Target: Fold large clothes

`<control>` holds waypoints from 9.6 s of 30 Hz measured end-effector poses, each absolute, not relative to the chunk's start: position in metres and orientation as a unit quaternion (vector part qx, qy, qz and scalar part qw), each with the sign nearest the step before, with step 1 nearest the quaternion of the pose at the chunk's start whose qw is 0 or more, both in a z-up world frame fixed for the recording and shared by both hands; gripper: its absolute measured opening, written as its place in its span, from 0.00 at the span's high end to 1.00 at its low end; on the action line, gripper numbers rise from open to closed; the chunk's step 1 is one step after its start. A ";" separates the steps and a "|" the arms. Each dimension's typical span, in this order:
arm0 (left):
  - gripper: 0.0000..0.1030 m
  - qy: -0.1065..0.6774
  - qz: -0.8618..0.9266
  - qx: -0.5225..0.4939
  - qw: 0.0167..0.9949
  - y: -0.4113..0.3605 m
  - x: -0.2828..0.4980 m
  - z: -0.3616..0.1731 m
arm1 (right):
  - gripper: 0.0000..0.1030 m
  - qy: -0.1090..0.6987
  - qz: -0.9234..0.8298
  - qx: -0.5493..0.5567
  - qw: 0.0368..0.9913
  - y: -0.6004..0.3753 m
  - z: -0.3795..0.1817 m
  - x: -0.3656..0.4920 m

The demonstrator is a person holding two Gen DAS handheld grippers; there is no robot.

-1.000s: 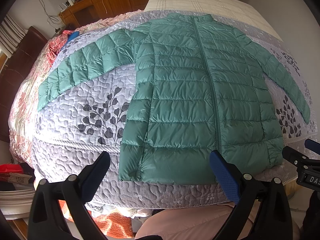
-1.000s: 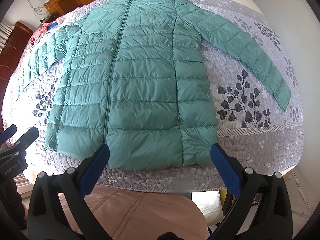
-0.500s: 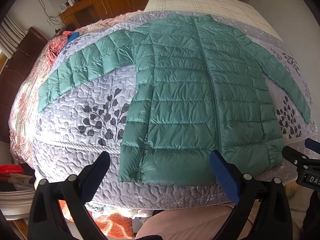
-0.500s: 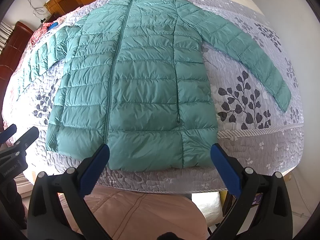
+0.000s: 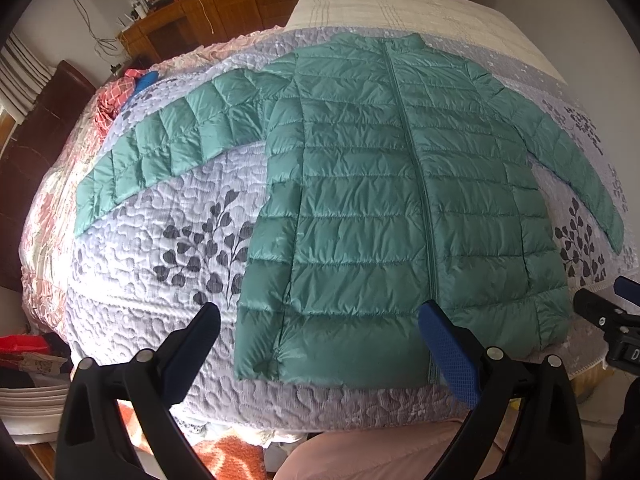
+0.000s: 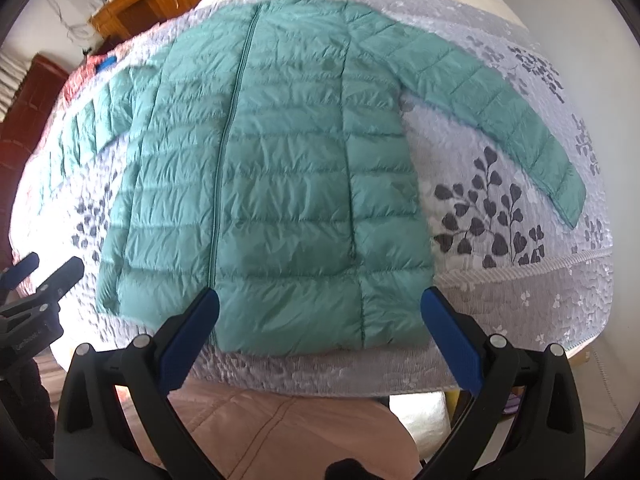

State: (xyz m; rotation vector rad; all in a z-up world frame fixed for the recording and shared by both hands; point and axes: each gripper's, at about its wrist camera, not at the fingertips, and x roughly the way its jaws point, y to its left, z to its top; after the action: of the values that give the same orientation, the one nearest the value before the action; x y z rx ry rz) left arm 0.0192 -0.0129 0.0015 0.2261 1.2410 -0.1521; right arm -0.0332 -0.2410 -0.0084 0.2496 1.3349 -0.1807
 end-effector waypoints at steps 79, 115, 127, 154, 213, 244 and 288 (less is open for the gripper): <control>0.34 0.586 -0.131 0.028 0.799 -0.208 0.279 -0.133 | 0.81 0.535 0.068 0.248 0.805 -0.441 -0.093 0.191; 0.96 0.534 -0.215 -0.090 0.813 -0.134 0.247 -0.052 | 0.55 0.510 0.013 0.335 0.792 -0.526 -0.099 0.121; 0.96 0.562 -0.076 -0.074 0.820 -0.027 0.276 -0.092 | 0.62 0.563 0.064 0.284 0.774 -0.450 -0.113 0.179; 0.77 0.553 -0.107 -0.020 0.826 -0.076 0.264 -0.088 | 0.61 0.593 0.064 0.149 0.788 -0.358 -0.088 0.214; 0.66 0.387 0.224 -0.472 0.760 0.431 0.143 -0.110 | 0.51 0.583 -0.044 0.138 0.800 -0.398 -0.084 0.136; 0.97 0.375 -0.103 -0.222 0.894 0.071 0.222 0.019 | 0.51 0.579 -0.004 0.137 0.804 -0.374 -0.090 0.151; 0.62 0.516 -0.016 -0.180 0.837 0.129 0.228 -0.090 | 0.92 0.631 0.189 0.186 0.729 -0.245 -0.116 0.263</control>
State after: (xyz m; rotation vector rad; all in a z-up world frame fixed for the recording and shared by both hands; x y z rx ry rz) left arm 0.2276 0.1291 -0.0898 -0.3808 1.0914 -0.0332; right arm 0.2627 -0.2448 -0.1158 0.4090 1.3905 0.4153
